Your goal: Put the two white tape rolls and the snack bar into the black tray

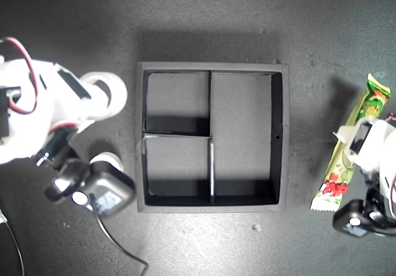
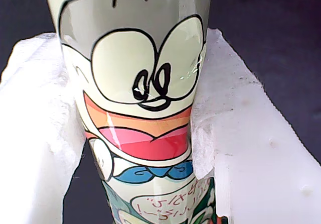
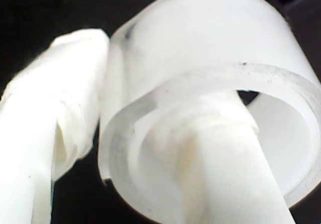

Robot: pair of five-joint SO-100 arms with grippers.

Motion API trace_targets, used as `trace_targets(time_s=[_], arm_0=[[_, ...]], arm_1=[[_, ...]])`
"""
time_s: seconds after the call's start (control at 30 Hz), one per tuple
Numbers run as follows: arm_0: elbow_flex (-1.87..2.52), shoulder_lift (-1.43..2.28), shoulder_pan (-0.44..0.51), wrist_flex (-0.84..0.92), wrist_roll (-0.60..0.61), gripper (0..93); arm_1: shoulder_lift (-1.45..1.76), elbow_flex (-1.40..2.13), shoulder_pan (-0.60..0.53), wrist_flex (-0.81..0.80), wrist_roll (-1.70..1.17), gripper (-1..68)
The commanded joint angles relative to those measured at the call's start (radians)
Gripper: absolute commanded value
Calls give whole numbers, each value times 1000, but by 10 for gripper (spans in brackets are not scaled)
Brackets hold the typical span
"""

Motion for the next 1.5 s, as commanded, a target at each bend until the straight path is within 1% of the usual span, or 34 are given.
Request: trace_targets(time_s=[0.0, 0.1, 0.23, 0.47, 0.57, 0.73, 0.93, 1.33, 1.4, 1.47], arm_0=[[-118, -44, 3, 9, 15, 1], [-170, -107, 0, 9, 28, 1], [-258, -201, 2, 17, 34, 1], [-456, -374, 23, 74, 35, 1], [-537, -456, 32, 92, 34, 1], [-741, -650, 57, 167, 28, 1], [-1178, -953, 67, 359, 12, 1], [-1180, -1002, 54, 360, -5, 1], [-1166, -994, 52, 360, -9, 7], [-1146, -982, 49, 360, -14, 61]], arm_1=[[5, -212, -8, 80, -144, 72], [3, -325, -14, 72, -178, 78], [-55, -445, -8, -6, -232, 80], [-506, -977, 21, 17, -299, 80], [-620, -1095, 28, -6, -298, 79], [-632, -1043, 20, -124, -270, 79], [-632, -991, 8, -184, -244, 80], [-634, -917, -9, -204, -210, 80], [-634, -904, -9, -202, -209, 103], [-634, -899, -9, -190, -207, 149]])
